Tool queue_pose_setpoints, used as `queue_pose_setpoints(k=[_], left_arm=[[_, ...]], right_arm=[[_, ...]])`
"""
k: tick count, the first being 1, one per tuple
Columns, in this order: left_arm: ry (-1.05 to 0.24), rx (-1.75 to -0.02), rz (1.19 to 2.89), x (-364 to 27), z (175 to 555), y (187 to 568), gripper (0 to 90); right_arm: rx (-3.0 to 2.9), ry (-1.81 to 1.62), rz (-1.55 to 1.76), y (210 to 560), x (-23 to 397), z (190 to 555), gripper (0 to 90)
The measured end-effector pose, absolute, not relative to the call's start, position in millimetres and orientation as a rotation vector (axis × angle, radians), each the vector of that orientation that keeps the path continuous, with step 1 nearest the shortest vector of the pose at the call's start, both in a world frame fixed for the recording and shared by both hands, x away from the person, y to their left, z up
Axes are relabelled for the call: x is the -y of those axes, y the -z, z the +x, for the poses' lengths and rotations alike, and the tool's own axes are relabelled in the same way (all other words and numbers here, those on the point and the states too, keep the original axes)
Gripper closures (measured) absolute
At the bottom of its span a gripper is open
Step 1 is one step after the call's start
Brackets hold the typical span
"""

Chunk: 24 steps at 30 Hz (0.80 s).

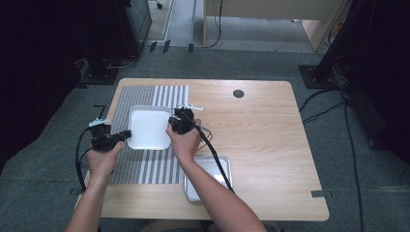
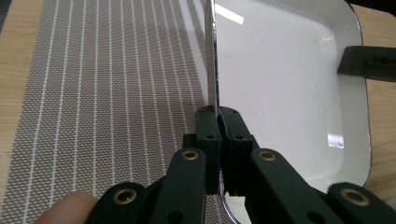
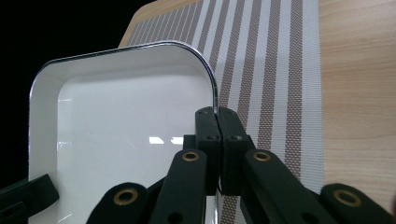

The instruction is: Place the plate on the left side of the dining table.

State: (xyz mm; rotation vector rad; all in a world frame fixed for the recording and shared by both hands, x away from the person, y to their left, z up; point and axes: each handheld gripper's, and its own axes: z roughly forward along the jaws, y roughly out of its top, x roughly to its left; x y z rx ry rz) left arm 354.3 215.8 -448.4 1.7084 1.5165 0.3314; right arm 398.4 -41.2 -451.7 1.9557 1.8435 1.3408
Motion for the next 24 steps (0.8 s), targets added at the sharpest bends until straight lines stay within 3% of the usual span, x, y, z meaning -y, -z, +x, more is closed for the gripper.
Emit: queue_pose_setpoints(k=[24], left_arm=[[-0.283, -1.662, 1.735, -228.3, 405.3, 484.0, 89.4]], right_arm=[[-1.862, -1.234, 2.036, 494.7, 14.0, 446.9, 89.2]])
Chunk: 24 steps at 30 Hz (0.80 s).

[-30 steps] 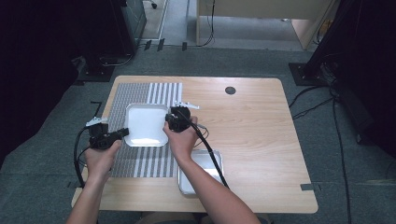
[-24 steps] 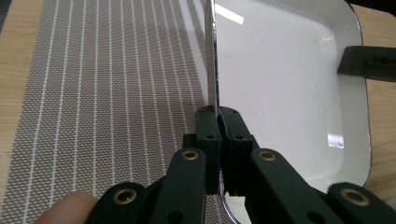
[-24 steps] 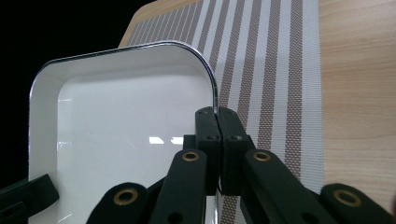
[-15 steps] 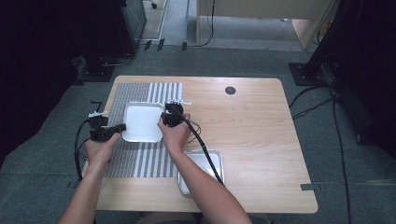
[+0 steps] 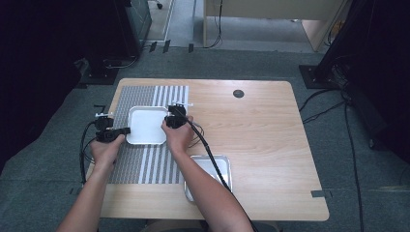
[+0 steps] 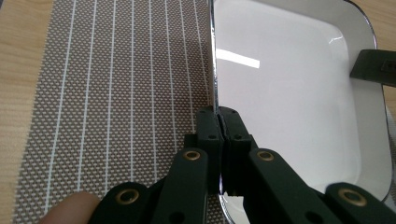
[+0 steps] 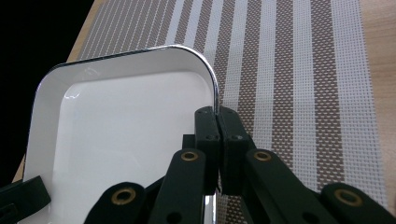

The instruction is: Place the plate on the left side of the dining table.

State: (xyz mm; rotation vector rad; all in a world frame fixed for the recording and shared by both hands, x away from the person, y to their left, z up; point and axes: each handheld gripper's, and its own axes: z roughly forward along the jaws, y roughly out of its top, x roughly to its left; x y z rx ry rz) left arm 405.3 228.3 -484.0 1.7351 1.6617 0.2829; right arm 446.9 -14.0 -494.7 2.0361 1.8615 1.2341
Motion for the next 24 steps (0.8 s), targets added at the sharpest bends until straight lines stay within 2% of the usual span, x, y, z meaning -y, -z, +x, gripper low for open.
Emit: queue_pose_setpoints(k=[24], left_arm=[[-0.267, -1.691, 1.790, -227.9, 418.0, 495.5, 86.8]], right_arm=[[-1.926, -1.246, 1.972, 512.7, 16.6, 457.8, 84.2]])
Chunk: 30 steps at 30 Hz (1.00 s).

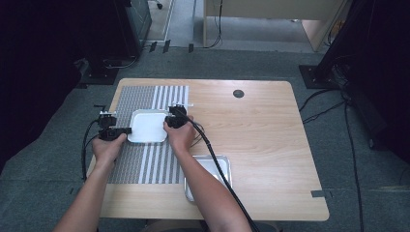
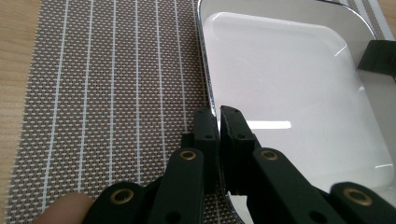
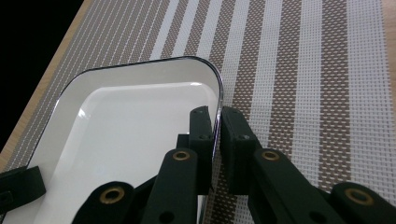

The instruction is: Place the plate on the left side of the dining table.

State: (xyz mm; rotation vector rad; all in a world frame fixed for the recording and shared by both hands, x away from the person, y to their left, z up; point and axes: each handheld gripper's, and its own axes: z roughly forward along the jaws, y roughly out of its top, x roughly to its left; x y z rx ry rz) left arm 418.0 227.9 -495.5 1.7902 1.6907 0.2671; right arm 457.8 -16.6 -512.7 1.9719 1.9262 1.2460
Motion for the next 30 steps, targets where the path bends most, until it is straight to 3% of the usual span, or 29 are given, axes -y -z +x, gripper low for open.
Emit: queue_pose_setpoints(k=[3, 4, 8, 11, 14, 18, 26, 30], left_arm=[[-0.293, -1.693, 1.793, -226.7, 417.8, 495.2, 85.1], [-0.304, -1.695, 1.795, -226.2, 417.4, 494.8, 82.4], [-0.322, -1.666, 1.793, -225.3, 414.9, 490.2, 70.8], [-0.334, -1.667, 1.764, -227.6, 412.9, 485.3, 57.0], [-0.338, -1.643, 1.726, -228.8, 409.6, 478.9, 35.8], [-0.335, -1.566, 1.727, -225.8, 403.0, 470.3, 15.3], [-0.361, -1.478, 1.695, -216.6, 384.7, 453.9, 10.2], [-0.378, -1.449, 1.699, -212.1, 375.3, 451.1, 10.2]], right_arm=[[-1.946, -1.248, 1.958, 512.9, 18.1, 458.1, 76.7], [-1.949, -1.256, 1.953, 512.6, 19.3, 458.8, 70.4], [-1.961, -1.318, 1.967, 507.8, 25.8, 460.8, 64.1], [-1.964, -1.349, 1.915, 501.8, 31.0, 459.8, 58.1], [-1.975, -1.354, 1.845, 495.9, 35.1, 456.8, 52.3], [-2.005, -1.358, 1.763, 487.3, 40.1, 450.6, 46.0], [-2.115, -1.335, 1.590, 466.3, 54.6, 432.1, 29.5], [-2.095, -1.360, 1.564, 459.2, 65.9, 421.5, 26.5]])
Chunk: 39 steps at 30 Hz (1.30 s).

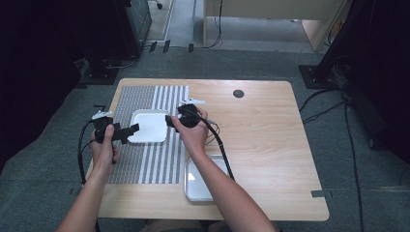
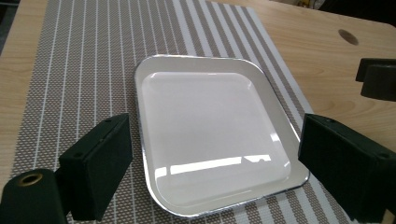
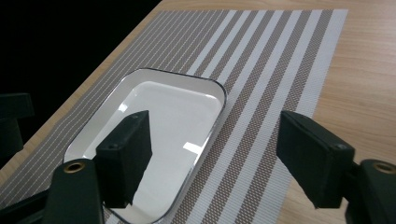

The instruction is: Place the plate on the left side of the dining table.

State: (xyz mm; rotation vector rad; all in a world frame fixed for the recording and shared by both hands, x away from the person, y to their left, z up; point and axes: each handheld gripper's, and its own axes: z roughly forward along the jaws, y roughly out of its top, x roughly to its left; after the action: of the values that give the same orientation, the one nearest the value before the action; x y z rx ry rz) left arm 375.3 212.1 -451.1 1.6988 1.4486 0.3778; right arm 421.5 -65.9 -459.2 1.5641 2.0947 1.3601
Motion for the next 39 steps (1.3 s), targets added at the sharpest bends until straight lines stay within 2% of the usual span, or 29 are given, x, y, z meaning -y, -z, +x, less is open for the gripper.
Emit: queue_pose_setpoints(k=[6, 11, 25, 39], left_arm=[[-0.399, -1.422, 1.701, -208.5, 363.9, 449.7, 10.1], [-0.444, -1.393, 1.727, -205.9, 352.2, 444.4, 10.2], [-0.460, -1.359, 1.714, -209.0, 323.6, 441.6, 10.1], [-0.475, -1.350, 1.732, -211.4, 298.7, 440.6, 10.2]], right_arm=[[-2.114, -1.352, 1.517, 451.4, 85.0, 408.5, 23.5], [-2.099, -1.362, 1.490, 443.4, 100.2, 398.7, 23.2], [-2.073, -1.362, 1.429, 429.7, 133.0, 368.5, 22.8], [-2.034, -1.337, 1.416, 432.0, 166.4, 345.0, 22.8]])
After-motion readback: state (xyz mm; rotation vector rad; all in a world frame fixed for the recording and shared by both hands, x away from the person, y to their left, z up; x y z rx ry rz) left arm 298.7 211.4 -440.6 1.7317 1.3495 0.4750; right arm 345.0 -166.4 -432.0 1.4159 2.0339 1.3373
